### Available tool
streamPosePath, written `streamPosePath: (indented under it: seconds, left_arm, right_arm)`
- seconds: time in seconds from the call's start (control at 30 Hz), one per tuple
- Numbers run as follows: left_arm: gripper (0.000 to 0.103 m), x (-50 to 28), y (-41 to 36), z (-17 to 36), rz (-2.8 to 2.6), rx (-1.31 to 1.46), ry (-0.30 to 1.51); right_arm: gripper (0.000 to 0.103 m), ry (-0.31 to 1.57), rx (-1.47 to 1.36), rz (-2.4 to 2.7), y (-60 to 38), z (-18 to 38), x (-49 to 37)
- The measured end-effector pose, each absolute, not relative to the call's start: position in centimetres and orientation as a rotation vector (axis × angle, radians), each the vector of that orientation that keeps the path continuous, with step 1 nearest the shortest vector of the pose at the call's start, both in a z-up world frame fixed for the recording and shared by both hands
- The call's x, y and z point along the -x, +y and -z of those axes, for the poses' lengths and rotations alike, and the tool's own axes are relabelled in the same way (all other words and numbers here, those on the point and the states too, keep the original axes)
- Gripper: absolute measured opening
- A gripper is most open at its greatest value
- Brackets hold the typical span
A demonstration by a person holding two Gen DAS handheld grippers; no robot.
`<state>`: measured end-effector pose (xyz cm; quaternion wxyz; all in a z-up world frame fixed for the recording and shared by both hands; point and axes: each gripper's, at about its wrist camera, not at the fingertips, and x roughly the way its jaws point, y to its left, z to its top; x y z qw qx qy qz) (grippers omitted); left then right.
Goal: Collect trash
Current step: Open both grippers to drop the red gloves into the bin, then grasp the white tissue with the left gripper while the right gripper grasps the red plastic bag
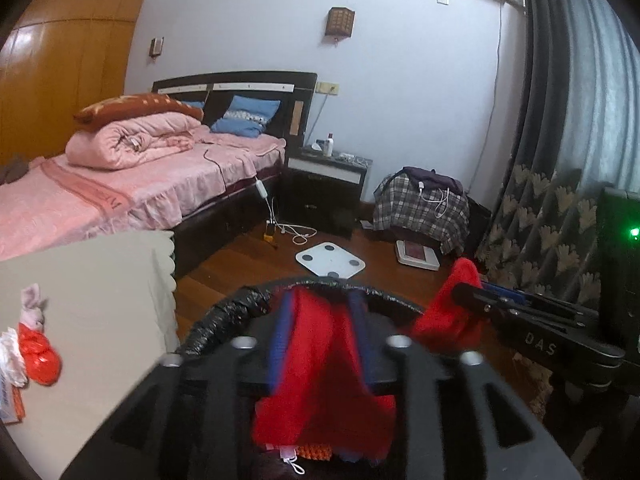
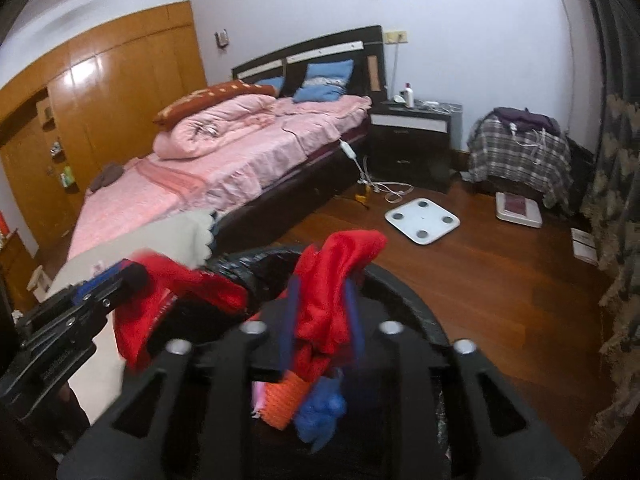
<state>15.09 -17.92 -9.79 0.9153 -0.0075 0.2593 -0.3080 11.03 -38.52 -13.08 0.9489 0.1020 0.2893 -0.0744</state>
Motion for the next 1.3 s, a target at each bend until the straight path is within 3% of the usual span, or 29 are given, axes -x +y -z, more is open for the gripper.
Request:
streamPosePath:
  seconds: [0.07, 0.13, 0.2, 0.3, 0.5, 0.83, 1.3]
  left_arm:
    - [0.040, -15.1, -17.6, 10.2, 0.629, 0.017, 0.543]
    - [0.044, -15.1, -16.8, 10.4, 0.602, 0.010, 0.541]
    - [0.051, -15.0, -16.0, 10.3, 0.580, 0.013, 0.537]
    - [0.066, -14.6, -13.6, 10.0, 0.506, 0.003, 0.505]
    - [0.075, -14.1, -6.7, 10.3, 0.344, -0.006, 0.495]
    - [0.076, -13.1, 6.5, 11.4, 0.027, 0.005, 0.522]
    - [0.076, -14.6, 15.9, 15.7, -0.168, 0.016, 0.643]
  right_arm:
    - [0.052, 0.592, -0.209, 0.160, -38.7, 13.4, -10.9]
    - [0.077, 0.591, -0.202, 0.172, -38.4, 13.5, -10.8]
    - [0.091, 0.572, -0.205, 0.179, -38.0, 13.3, -10.7]
    - [0.097, 0.563, -0.212, 0.156, -36.6, 13.2, -10.9]
    - [0.097, 0.565, -0.192, 0.046, -31.2, 13.0, -12.2]
    - [0.097, 0.579, -0.108, -0.199, -18.1, 12.3, -15.5]
    - [0.097, 0.687, -0.023, -0.285, -8.4, 16.7, -19.2]
